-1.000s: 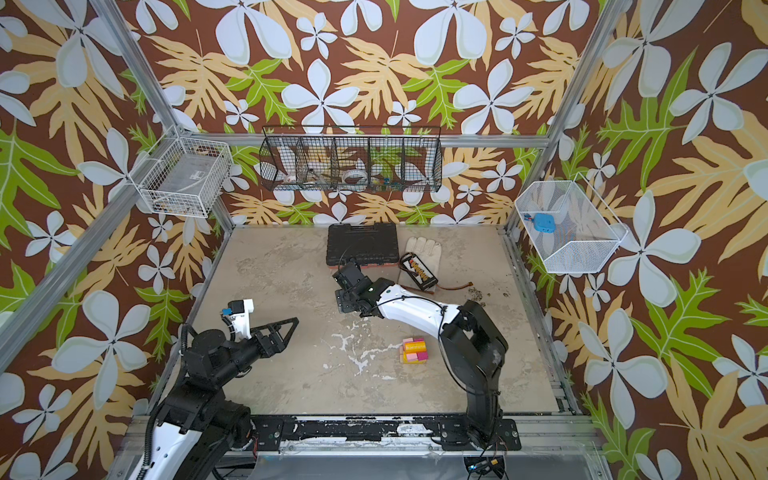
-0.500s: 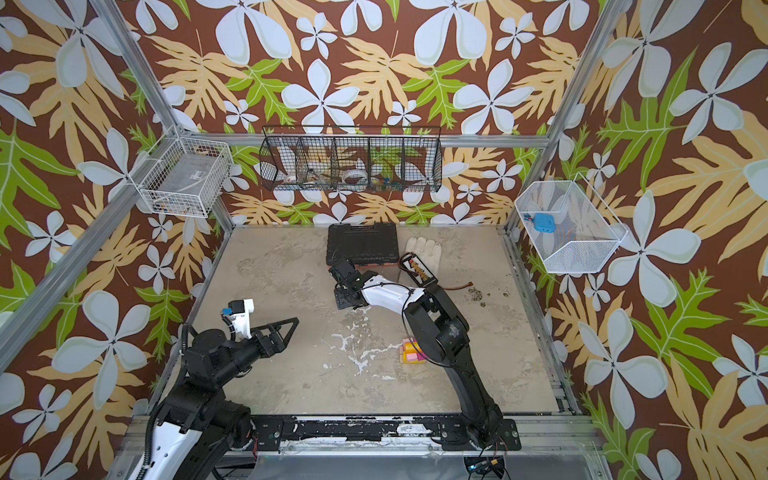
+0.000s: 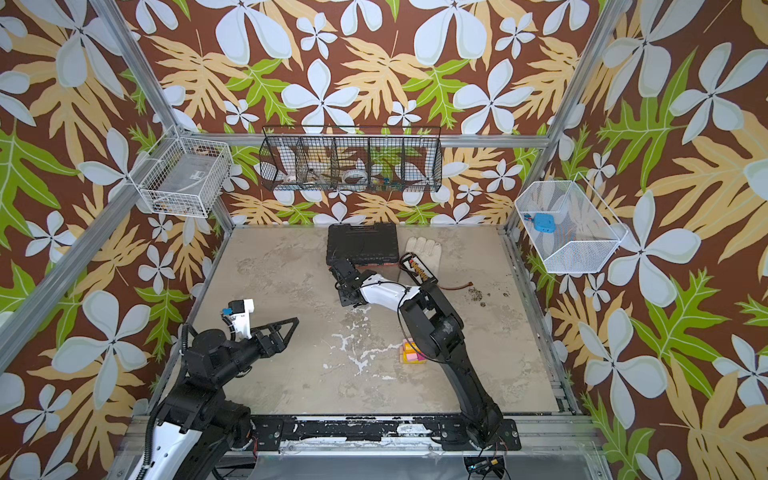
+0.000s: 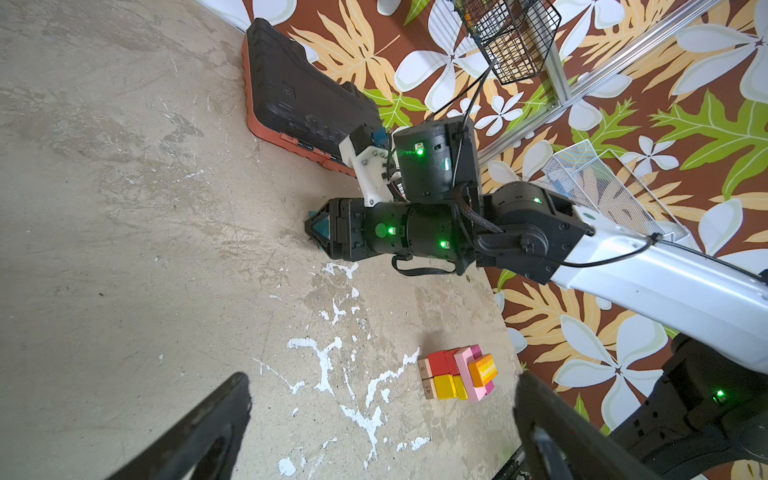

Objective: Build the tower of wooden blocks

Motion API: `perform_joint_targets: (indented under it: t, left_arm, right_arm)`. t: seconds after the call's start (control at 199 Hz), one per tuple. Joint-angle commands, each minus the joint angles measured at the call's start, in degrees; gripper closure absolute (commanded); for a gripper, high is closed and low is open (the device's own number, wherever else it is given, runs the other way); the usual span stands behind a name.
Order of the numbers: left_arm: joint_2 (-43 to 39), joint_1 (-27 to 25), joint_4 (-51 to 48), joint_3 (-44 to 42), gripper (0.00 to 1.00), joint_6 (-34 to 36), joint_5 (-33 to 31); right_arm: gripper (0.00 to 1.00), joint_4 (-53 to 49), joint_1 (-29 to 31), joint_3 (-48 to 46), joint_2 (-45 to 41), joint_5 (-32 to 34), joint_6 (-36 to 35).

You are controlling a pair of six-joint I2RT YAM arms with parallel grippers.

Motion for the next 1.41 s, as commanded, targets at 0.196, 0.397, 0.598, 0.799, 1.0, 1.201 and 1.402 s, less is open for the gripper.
perform_joint_targets:
  t: [0.196,0.397,0.598,0.799,1.0,1.201,1.402]
  left_arm:
    - [0.0,0.0,1.4,-0.1,0.00,-0.4,0.4]
    - [-0.1,0.0,1.5,-0.1,0.00,-0.4,0.4]
    - [-0.3,0.0,1.4,-0.1,0.00,-0.5,0.4]
    - [-0.4,0.0,1.5,-0.1,0.00,-0.4,0.5]
    - [-0.4,0.0,1.5,-0.1,0.00,-0.4,0.2]
    - [-1.5,0.0,-0.4,1.9,0.00,1.9,-3.8]
    - [-1.8,0.0,-0.6,1.8,0.00,1.9,-4.9]
  right_arm:
    - [0.65,-0.6,0.9,-3.2,-0.9,-2.5,-3.1]
    - [0.71,2.3,4.4,-11.3,-6.6,-2.0,-3.9]
    - [0.73,6.3,10.5,-22.9,-15.5,-2.4,-4.0]
    - [0.74,7.9,16.6,-31.2,-20.8,-0.5,-3.2]
    - [0.75,9.7,18.9,-35.2,-24.7,-1.1,-2.9]
    - [0.76,10.2,19.2,-36.4,-25.0,-0.6,-4.2]
    - [0.65,9.9,22.6,-37.5,-24.5,2.1,-5.1]
